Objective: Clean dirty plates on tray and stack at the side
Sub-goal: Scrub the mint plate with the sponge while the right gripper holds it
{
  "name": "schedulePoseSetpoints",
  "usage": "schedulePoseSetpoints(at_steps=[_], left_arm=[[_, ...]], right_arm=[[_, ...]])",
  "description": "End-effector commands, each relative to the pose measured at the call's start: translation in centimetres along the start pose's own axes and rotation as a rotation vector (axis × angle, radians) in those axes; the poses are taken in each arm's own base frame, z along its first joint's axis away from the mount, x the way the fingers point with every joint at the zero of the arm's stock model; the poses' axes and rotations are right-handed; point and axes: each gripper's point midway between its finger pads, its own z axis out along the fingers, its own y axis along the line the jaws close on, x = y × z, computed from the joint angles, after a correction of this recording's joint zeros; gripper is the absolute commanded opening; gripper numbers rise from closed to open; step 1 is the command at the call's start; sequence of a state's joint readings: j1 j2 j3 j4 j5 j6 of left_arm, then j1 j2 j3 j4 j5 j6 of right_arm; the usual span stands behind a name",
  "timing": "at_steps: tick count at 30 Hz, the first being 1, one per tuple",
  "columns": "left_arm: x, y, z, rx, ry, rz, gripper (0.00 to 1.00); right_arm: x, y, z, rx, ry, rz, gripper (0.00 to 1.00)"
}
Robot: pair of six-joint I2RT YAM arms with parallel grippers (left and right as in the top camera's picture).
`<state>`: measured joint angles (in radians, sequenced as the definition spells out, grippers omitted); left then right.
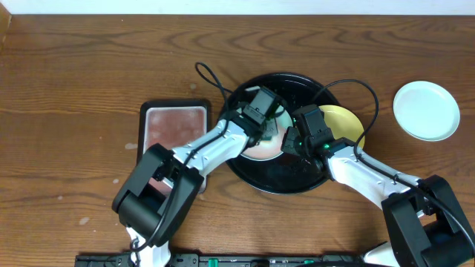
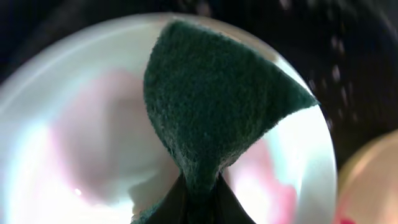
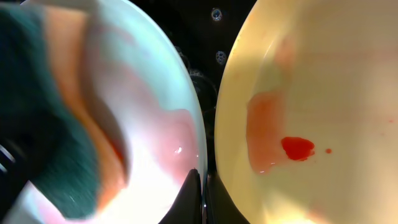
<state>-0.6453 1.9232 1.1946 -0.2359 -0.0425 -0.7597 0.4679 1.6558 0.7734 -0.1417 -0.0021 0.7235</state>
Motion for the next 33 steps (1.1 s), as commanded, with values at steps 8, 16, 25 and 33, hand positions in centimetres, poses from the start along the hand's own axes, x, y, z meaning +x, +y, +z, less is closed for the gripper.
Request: schedulePoseSetpoints(at_steps=[8, 16, 25, 33], left_arm=[[-1.6, 6.6, 0.5, -0.189, 0.012, -0.043, 0.08], [2.6, 4.0, 0.2, -0.06, 0.209, -0.014, 0.07], [4.5, 0.5, 0.1, 0.015, 0.217, 0.005, 0.07], [4.9, -0.6, 0.0, 0.036, 0.21, -0.017, 0.07]], right_arm=[[1.6, 0.4, 0.1, -0.007, 0.053, -0.024, 0.01], [1.5, 0.3, 0.1, -0.004, 0.048, -0.026, 0.01], [1.5, 0.3, 0.1, -0.002, 0.048, -0.027, 0.01], [1.6, 0.4, 0.1, -0.005, 0.051, -0.027, 0.01]])
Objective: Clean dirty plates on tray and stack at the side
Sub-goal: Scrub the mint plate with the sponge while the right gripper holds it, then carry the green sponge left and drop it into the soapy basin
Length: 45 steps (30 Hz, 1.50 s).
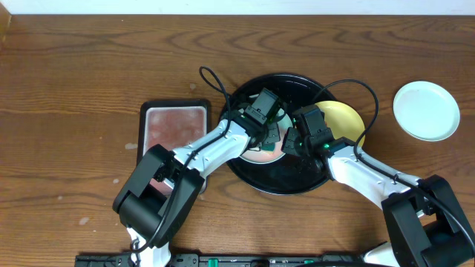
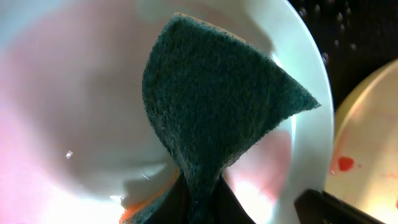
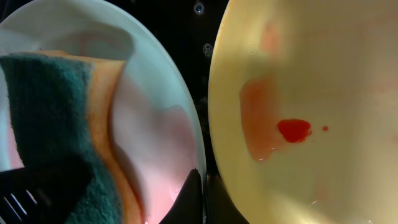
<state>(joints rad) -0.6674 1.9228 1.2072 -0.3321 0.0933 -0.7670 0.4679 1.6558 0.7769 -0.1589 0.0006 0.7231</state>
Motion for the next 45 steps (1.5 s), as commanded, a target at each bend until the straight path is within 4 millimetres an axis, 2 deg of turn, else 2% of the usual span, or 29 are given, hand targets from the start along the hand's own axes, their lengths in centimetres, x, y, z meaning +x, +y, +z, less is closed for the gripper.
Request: schedulePoseSetpoints(at_steps=[1, 5, 12, 17, 24, 28, 31, 36, 40, 41, 42, 43, 44, 45], left_arm=[[1.1, 0.3, 0.7, 0.001, 0.046, -0.04, 0.07], [0.7, 0.6, 0.8, -0.018, 0.018, -0.043, 0.07], [-3.1, 4.0, 0.1, -0.201, -0.19, -0.042, 0.07], [-5.0, 5.7, -0.6, -0.285, -0.287, -0.039, 0.07], [-6.3, 7.2, -1.2, -0.341, -0.316, 0.018, 0.07], [-6.5, 7.6, -2.1, -0.356, -0.31, 0.038, 0.07], [-7.3, 6.6, -4.3, -0.33, -0.337, 0.103, 0.07], [-9.3, 4.1, -10.7, -0.248, -0.447, 0.191, 0.07], [-10.3, 3.7, -16.0, -0.211, -0.528, 0.221, 0.07], [-10.6, 5.0, -18.0, -0.238, -0.557, 0.197, 0.07], [-10.8, 5.9, -18.8, -0.265, -0.566, 0.182, 0.07], [-10.8, 7.0, -19.5, -0.292, -0.565, 0.168, 0.07], [-10.8, 9.3, -20.0, -0.344, -0.536, 0.14, 0.07], [-10.7, 10.4, -20.1, -0.367, -0.52, 0.127, 0.07]], right_arm=[[1.4, 0.6, 0.2, -0.016, 0.042, -0.027, 0.01], [1.4, 0.6, 0.2, -0.016, 0.042, -0.027, 0.01], [1.4, 0.6, 0.2, -0.015, 0.043, -0.027, 0.01], [1.4, 0.6, 0.2, -0.015, 0.043, -0.027, 0.01], [1.5, 0.5, 0.2, -0.013, 0.045, -0.027, 0.01], [1.6, 0.4, 0.2, -0.009, 0.05, -0.027, 0.01], [1.6, 0.4, 0.2, -0.009, 0.049, -0.027, 0.01], [1.5, 0.4, 0.2, -0.011, 0.047, -0.027, 0.01], [1.5, 0.5, 0.2, -0.011, 0.047, -0.027, 0.01], [1.5, 0.5, 0.2, -0.011, 0.047, -0.027, 0.01], [1.5, 0.5, 0.2, -0.011, 0.047, -0.027, 0.01], [1.5, 0.5, 0.2, -0.011, 0.047, -0.027, 0.01], [1.5, 0.5, 0.2, -0.011, 0.047, -0.027, 0.01], [1.5, 0.5, 0.2, -0.011, 0.047, -0.027, 0.01]])
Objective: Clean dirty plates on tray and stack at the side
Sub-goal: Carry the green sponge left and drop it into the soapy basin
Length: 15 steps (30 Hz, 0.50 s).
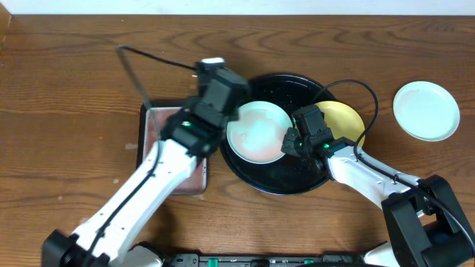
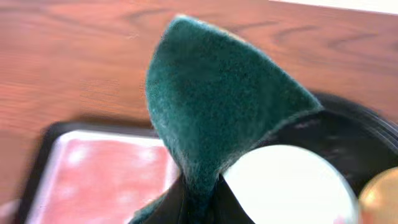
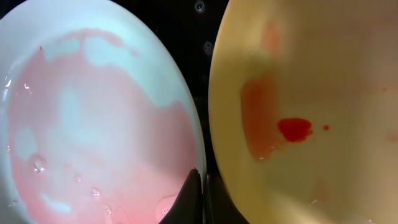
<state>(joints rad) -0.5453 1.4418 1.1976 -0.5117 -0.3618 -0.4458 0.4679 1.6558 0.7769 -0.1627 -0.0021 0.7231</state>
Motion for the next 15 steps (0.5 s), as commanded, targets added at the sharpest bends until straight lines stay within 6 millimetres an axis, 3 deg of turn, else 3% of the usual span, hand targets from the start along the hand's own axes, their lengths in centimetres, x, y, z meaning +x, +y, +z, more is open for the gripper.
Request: schedulePoseSetpoints(at_steps=[1, 3, 4, 10, 15], left_arm=[[0.5, 5.9, 0.5, -0.164, 0.062, 0.003, 0.07], [2.0, 8.9, 1.1, -0.201, 0.172, 0.011, 0.07], [2.5, 9.4, 1.4, -0.188, 0.208, 0.029, 0.07], [4.9, 10.5, 3.0, -0.065, 0.364, 0.029, 0.07], [9.2, 11.4, 4.5, -0.087, 0.528, 0.022, 0.07]], right_arm=[[1.4, 0.5, 0.2, -0.012, 0.042, -0.027, 0.01], [1.4, 0.5, 0.2, -0.013, 0.041, -0.038, 0.01], [1.4, 0.5, 0.2, -0.013, 0.041, -0.043, 0.01], [1.3, 0.6, 0.2, -0.015, 0.039, -0.046, 0.01], [1.3, 0.6, 0.2, -0.016, 0.039, -0.053, 0.01]])
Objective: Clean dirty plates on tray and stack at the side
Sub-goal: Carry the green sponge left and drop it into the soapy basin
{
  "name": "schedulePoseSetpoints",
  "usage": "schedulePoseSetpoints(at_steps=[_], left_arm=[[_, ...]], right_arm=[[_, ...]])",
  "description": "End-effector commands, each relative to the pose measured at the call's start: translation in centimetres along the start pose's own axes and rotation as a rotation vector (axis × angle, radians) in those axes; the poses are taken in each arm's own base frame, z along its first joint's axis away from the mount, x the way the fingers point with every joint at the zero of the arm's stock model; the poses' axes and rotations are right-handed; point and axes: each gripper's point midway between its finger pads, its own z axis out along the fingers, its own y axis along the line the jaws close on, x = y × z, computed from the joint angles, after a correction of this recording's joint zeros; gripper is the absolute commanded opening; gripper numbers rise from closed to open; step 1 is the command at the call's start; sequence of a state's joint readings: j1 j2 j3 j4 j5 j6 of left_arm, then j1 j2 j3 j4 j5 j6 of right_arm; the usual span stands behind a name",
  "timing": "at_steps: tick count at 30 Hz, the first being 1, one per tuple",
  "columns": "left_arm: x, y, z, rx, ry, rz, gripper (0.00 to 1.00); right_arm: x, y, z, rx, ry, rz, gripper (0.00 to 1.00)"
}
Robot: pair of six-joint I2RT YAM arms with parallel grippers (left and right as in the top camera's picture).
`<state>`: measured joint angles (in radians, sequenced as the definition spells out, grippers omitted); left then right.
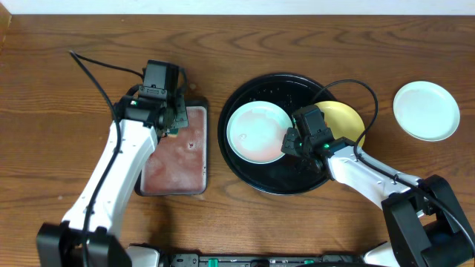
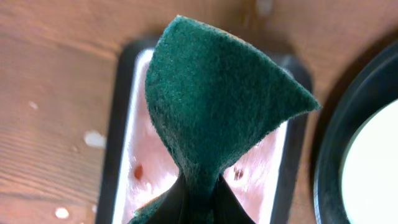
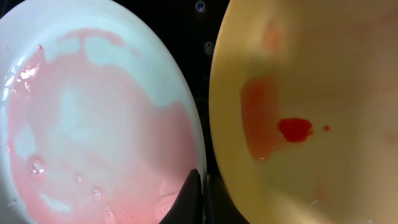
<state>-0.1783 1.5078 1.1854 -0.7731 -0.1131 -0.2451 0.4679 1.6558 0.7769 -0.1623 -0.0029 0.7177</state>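
Note:
My left gripper [image 1: 171, 117] is shut on a folded dark green sponge [image 2: 217, 106] over the far end of a black rectangular basin [image 1: 174, 159] holding pinkish water. A pale plate [image 1: 256, 132] with a pink watery film [image 3: 93, 130] lies in the round black tray [image 1: 274, 180]. My right gripper [image 3: 203, 177] is shut on its right rim. Just right of it lies a yellow plate [image 3: 311, 93] with a red stain [image 3: 293, 129].
A clean white plate [image 1: 426, 110] sits on the wooden table at the far right, outside the tray. The basin's black rim [image 2: 115, 124] and crumbs on the wood show in the left wrist view. Cables trail from both arms.
My left gripper, still holding the sponge, has moved left from beside the round tray's left edge to over the basin. The right gripper and both plates have not moved.
The sponge in my left gripper lay on the pale plate while my right gripper held that plate's rim. Later the sponge sat at another spot on the plate. Then it was off the plate, which showed a pink film, and now it is over the basin.

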Motion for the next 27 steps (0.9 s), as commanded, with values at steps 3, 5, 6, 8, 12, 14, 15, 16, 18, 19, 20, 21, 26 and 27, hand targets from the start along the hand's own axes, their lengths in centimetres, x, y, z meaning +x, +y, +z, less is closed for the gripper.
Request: schedulePoseSetpoints(at_steps=[3, 5, 6, 8, 12, 14, 15, 16, 18, 19, 20, 21, 26, 27], left_arm=[[5.0, -0.1, 4.5, -0.006, 0.215, 0.004, 0.08], [5.9, 0.2, 5.6, -0.037, 0.256, -0.032, 0.07], [6.3, 0.4, 6.0, -0.056, 0.269, -0.051, 0.07], [6.7, 0.9, 6.8, -0.099, 0.288, -0.09, 0.07], [7.1, 0.8, 7.7, -0.111, 0.305, -0.113, 0.07], [7.0, 0.8, 7.7, -0.11, 0.302, -0.113, 0.42], [7.0, 0.8, 7.7, -0.11, 0.302, -0.113, 0.62], [7.0, 0.8, 7.7, -0.11, 0.304, -0.113, 0.73], [7.1, 0.8, 7.6, -0.111, 0.304, -0.113, 0.74], [7.0, 0.8, 7.4, -0.109, 0.3, -0.114, 0.74], [6.9, 0.9, 7.2, -0.106, 0.294, -0.115, 0.74], [6.6, 0.8, 6.8, -0.101, 0.28, -0.116, 0.75], [4.3, 0.7, 3.4, -0.05, 0.156, -0.136, 0.75], [3.7, 0.7, 2.5, -0.036, 0.122, -0.141, 0.75]], right_arm=[[1.3, 0.5, 0.2, -0.014, 0.039, -0.052, 0.01], [1.3, 0.5, 0.2, -0.015, 0.039, -0.052, 0.01], [1.3, 0.5, 0.2, -0.014, 0.04, -0.052, 0.01], [1.3, 0.5, 0.2, -0.014, 0.04, -0.055, 0.01], [1.4, 0.6, 0.1, -0.02, 0.044, -0.06, 0.01], [1.3, 0.7, 0.1, -0.022, 0.042, -0.067, 0.01], [1.3, 0.8, -0.1, -0.025, 0.038, -0.071, 0.01], [1.0, 1.0, -0.3, -0.033, 0.029, -0.083, 0.01], [0.5, 1.4, -1.0, -0.048, 0.01, -0.102, 0.01], [0.3, 1.6, -1.4, -0.056, -0.001, -0.116, 0.01], [-0.2, 1.8, -2.0, -0.06, -0.018, -0.128, 0.01], [-0.7, 1.9, -2.6, -0.053, -0.038, -0.137, 0.01], [-3.3, 1.9, -6.3, 0.012, -0.129, -0.227, 0.01], [-3.7, 1.9, -6.9, 0.023, -0.14, -0.243, 0.01]])
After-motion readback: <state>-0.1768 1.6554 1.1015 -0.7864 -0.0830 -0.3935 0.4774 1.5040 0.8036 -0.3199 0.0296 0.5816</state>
